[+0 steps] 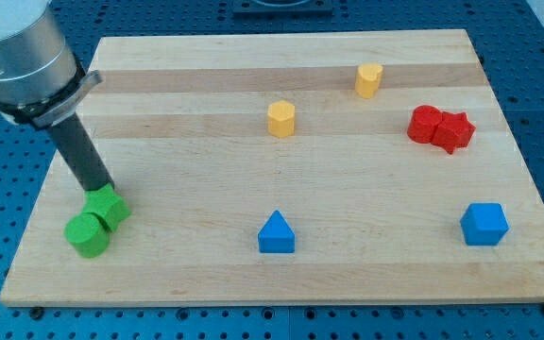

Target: Push the triangle towards the cube

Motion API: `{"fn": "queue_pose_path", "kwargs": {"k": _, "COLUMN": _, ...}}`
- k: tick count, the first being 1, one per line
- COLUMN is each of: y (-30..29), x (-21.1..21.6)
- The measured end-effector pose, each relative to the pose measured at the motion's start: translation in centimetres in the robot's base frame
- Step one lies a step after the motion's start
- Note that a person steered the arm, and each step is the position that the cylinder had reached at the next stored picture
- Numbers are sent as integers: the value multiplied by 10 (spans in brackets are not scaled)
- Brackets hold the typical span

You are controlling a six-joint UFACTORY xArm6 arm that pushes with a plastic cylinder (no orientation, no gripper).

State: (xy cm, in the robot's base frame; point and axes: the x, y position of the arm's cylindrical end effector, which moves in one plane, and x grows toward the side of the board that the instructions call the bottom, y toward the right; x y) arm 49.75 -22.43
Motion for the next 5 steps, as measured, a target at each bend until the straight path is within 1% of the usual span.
{"fn": "queue_pose_path", "kwargs": {"k": 2, "y": 0, "x": 0}}
{"fn": "queue_pose_path", "kwargs": {"k": 3, "y": 18, "x": -21}}
{"fn": "queue_pose_path", "kwargs": {"k": 4, "y": 61, "x": -20}}
{"fn": "queue_pose_path", "kwargs": {"k": 5, "y": 99, "x": 8}}
